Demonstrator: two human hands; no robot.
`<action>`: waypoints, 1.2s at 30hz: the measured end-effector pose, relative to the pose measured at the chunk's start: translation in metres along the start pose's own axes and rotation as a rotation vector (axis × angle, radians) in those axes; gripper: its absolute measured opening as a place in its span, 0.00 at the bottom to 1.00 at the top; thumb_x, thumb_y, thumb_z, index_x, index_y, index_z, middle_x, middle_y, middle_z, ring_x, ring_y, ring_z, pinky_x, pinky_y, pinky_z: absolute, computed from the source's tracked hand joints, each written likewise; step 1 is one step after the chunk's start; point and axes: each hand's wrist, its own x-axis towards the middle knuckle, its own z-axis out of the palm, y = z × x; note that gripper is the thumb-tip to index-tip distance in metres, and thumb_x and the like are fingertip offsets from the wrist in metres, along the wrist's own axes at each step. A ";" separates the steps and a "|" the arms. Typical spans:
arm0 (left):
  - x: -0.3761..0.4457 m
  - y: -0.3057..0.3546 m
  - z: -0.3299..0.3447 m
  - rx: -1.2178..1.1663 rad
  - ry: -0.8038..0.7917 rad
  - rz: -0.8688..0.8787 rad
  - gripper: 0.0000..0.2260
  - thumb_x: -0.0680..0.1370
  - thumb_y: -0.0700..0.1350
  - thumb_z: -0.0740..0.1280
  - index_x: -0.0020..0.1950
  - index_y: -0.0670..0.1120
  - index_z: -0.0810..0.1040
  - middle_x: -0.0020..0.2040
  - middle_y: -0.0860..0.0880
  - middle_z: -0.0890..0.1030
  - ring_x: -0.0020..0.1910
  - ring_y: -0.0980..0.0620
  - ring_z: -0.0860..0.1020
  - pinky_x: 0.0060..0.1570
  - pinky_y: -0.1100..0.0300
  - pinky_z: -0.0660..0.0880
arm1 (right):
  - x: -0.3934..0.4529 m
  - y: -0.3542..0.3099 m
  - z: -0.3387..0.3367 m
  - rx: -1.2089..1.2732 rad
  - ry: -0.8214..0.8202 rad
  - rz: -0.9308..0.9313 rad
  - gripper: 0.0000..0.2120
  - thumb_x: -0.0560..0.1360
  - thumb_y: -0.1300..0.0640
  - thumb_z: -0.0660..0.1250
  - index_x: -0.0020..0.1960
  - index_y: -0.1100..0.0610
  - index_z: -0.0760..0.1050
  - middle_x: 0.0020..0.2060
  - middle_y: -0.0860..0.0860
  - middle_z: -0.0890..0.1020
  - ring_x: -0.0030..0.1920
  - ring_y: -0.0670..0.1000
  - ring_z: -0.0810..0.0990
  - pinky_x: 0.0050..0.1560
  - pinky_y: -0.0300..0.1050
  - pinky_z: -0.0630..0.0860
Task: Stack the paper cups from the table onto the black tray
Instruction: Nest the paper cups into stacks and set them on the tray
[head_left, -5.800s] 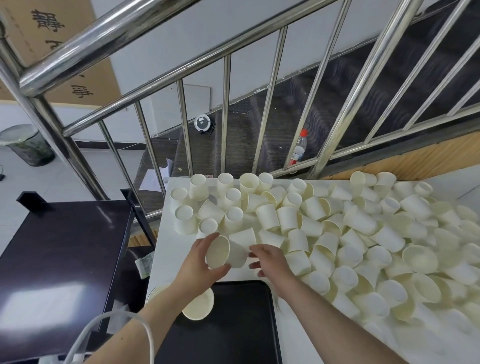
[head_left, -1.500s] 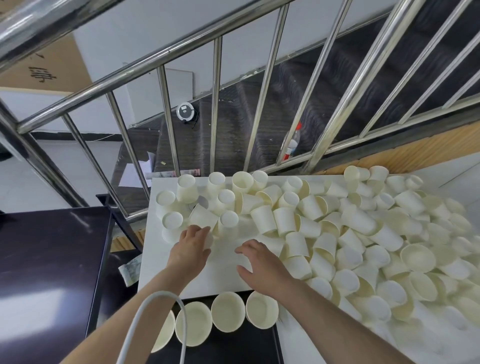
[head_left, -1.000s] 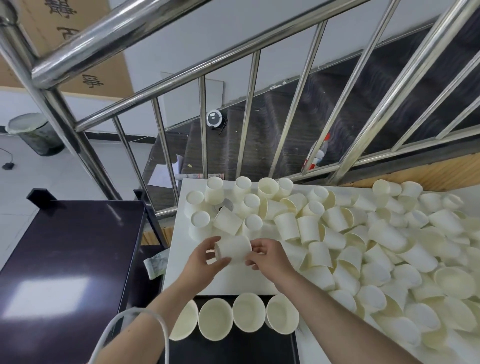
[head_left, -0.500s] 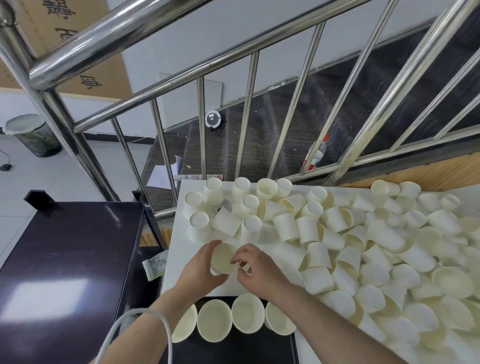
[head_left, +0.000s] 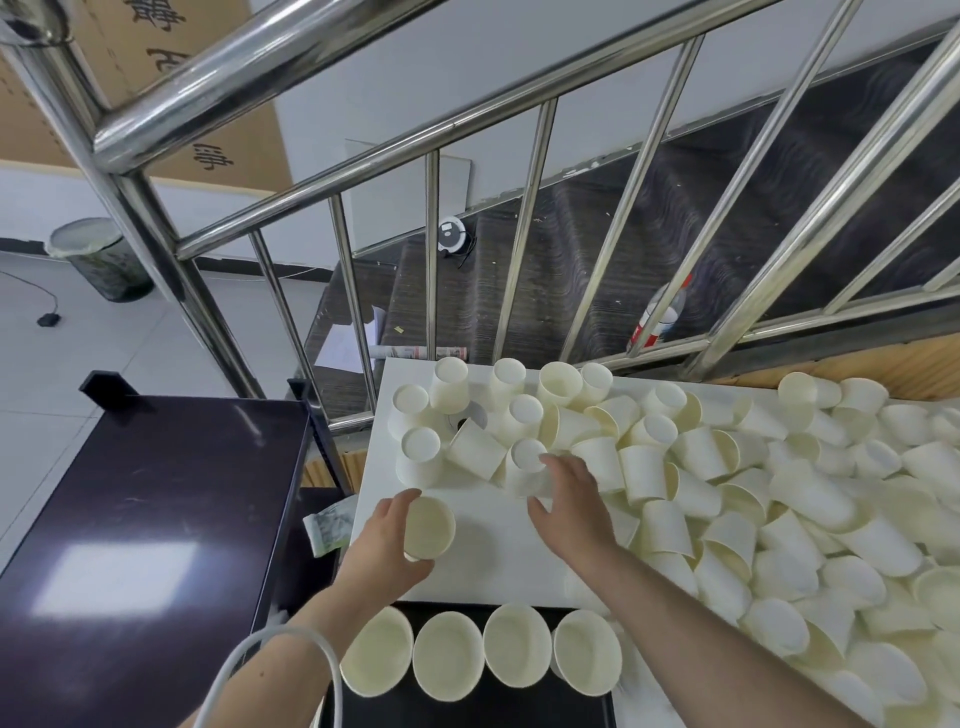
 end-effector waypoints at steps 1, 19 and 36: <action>0.000 -0.002 -0.001 0.004 -0.007 0.003 0.40 0.68 0.49 0.75 0.75 0.52 0.57 0.69 0.52 0.67 0.66 0.52 0.68 0.60 0.57 0.71 | 0.007 -0.004 -0.002 -0.044 0.006 -0.019 0.28 0.78 0.53 0.64 0.76 0.52 0.59 0.73 0.50 0.60 0.71 0.53 0.62 0.63 0.48 0.71; 0.000 0.009 -0.005 0.015 0.035 0.073 0.40 0.68 0.57 0.75 0.75 0.55 0.58 0.70 0.53 0.65 0.68 0.52 0.64 0.66 0.57 0.66 | 0.038 -0.002 0.010 -0.138 -0.021 -0.079 0.15 0.78 0.50 0.67 0.60 0.56 0.71 0.60 0.47 0.71 0.60 0.51 0.72 0.49 0.45 0.73; 0.001 0.007 -0.003 0.036 0.062 0.089 0.38 0.67 0.58 0.74 0.73 0.55 0.62 0.70 0.54 0.66 0.68 0.52 0.65 0.67 0.55 0.64 | 0.034 -0.003 0.009 -0.112 -0.059 -0.097 0.25 0.77 0.51 0.67 0.71 0.53 0.65 0.68 0.47 0.71 0.67 0.52 0.69 0.61 0.48 0.72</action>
